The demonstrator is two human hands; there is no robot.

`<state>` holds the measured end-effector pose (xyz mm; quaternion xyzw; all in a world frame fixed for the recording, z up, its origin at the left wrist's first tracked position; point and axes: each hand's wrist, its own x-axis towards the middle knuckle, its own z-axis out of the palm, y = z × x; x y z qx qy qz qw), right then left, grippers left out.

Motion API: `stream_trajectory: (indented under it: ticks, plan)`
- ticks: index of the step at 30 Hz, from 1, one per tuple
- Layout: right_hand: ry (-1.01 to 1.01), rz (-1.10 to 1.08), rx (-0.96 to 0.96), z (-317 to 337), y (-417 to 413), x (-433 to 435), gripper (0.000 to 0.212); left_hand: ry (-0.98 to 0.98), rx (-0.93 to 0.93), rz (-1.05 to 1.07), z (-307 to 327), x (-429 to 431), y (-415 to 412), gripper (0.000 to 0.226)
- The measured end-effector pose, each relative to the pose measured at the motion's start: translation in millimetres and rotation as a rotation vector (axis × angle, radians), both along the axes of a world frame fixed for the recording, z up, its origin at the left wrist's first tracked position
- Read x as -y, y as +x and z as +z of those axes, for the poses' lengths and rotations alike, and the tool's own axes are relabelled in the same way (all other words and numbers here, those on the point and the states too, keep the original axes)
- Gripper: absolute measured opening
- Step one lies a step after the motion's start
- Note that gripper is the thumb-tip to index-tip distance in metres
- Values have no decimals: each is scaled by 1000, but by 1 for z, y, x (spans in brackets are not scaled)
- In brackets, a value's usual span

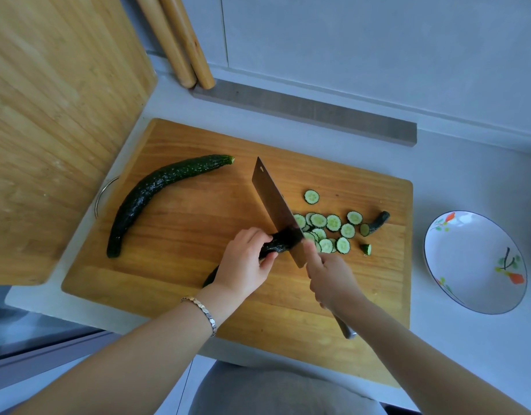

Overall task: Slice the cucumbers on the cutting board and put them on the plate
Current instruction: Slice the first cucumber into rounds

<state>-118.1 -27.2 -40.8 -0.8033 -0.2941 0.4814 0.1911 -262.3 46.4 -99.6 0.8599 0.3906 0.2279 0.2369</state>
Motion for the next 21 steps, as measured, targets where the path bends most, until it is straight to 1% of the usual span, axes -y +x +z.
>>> stream_trajectory:
  ticks: [3,7,11,16,21]
  plan:
    - [3,-46,-14,-4,-3,-2,57,7,-3,-5,1,0,0,26]
    - [-30,-165,-126,-1,1,-5,58,14,-8,1,1,2,-2,27]
    - [-22,-189,-153,13,11,-1,57,12,-26,35,1,3,-3,28]
    - [-18,-88,-133,29,14,9,56,-9,-17,42,1,4,-4,29]
    - [16,21,-24,25,9,11,57,-6,-8,38,2,3,-4,27]
